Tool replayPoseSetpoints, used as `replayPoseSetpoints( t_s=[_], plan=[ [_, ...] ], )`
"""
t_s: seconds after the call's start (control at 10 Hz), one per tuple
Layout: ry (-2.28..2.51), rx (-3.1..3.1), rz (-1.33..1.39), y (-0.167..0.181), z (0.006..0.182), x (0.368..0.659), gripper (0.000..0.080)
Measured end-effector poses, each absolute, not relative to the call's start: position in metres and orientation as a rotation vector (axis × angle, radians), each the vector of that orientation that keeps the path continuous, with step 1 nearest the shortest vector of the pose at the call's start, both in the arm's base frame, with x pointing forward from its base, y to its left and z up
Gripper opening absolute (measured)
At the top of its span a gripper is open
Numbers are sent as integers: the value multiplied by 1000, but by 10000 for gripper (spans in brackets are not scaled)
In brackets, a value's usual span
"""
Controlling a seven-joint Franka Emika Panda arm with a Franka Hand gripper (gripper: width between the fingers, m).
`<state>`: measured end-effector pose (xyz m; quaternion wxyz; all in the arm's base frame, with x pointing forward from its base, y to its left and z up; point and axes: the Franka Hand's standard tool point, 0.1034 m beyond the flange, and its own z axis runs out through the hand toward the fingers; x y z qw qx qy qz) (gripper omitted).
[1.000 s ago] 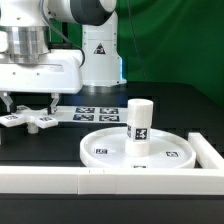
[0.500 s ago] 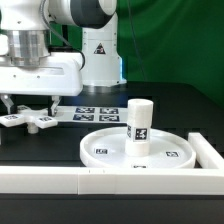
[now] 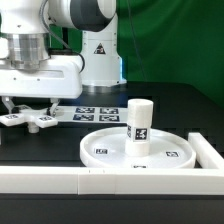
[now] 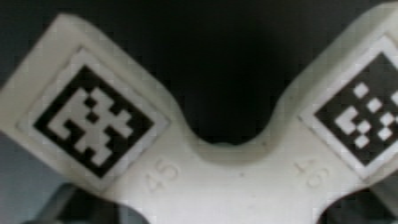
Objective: Assemble round table
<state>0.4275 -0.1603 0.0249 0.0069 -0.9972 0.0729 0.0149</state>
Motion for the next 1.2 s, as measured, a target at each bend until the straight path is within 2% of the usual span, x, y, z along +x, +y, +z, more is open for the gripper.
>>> replayPoseSetpoints(
  t_s=[0.1,0.6,1.2],
  plan=[
    [228,-3119,46,-160,25,428,440],
    [260,-3115,39,-146,29,433,440],
    [474,-3018,66,-70,69,470,442]
  ],
)
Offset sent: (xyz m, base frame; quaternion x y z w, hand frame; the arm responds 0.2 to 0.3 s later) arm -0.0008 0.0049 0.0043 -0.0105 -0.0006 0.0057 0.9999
